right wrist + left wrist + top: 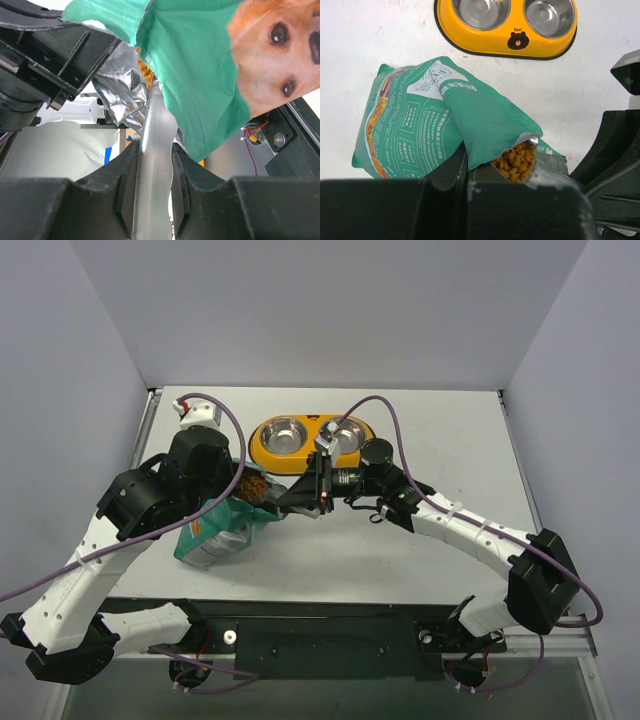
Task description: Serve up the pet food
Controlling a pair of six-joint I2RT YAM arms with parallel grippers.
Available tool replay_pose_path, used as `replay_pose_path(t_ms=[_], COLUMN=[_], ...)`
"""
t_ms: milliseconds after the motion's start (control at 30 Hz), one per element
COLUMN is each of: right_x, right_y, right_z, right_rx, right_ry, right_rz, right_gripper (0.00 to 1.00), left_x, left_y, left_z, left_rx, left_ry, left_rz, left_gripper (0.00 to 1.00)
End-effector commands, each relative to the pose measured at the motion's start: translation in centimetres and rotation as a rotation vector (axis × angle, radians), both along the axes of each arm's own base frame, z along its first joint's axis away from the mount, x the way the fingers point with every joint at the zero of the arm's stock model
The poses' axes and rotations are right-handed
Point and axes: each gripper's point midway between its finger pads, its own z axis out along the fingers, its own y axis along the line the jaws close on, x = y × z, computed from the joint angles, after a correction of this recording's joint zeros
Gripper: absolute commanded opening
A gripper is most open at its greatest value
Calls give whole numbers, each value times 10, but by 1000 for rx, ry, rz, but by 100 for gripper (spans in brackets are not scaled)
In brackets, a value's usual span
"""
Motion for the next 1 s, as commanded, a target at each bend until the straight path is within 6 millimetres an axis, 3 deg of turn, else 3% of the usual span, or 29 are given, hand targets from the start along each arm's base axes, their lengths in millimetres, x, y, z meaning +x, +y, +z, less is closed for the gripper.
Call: replay_pose_path(t_ms=[0,300,400,467,633,733,767,800,900,967], right_x=[-4,-1,-3,-5,-1,1,1,0,-1,2], right_y=[-17,-17,-20,-19,-20,-31,-32,-38,-33,-44], right_z=[57,34,-2,-9,19,-3,2,-11,-7,-7], right_rx=[149,38,-200,-282,-245,-372,-392,-464,-484,-509], right_ry=[-164,-136,-169,-200,-275,-334,-369,-386,-423,-421], right_rz=[-32,-25,-1,27,-12,-18,-18,-9,0,-6], right_gripper=[0,0,0,0,0,0,0,0,0,0], left_x=[16,15,15,16,17,17,17,17,17,17], left_y=[2,5,2,-2,-5,-6,-5,-7,-7,-8], left_z=[78,81,81,80,78,76,76,75,75,76], left_rx=[-190,-195,-199,-207,-217,-213,-214,-214,-218,-221], left_ry=[-285,-297,-294,-287,-279,-275,-276,-272,-269,-272], left_rz=[55,58,50,42,36,34,35,30,30,28], left_gripper=[0,0,0,0,0,0,0,0,0,0])
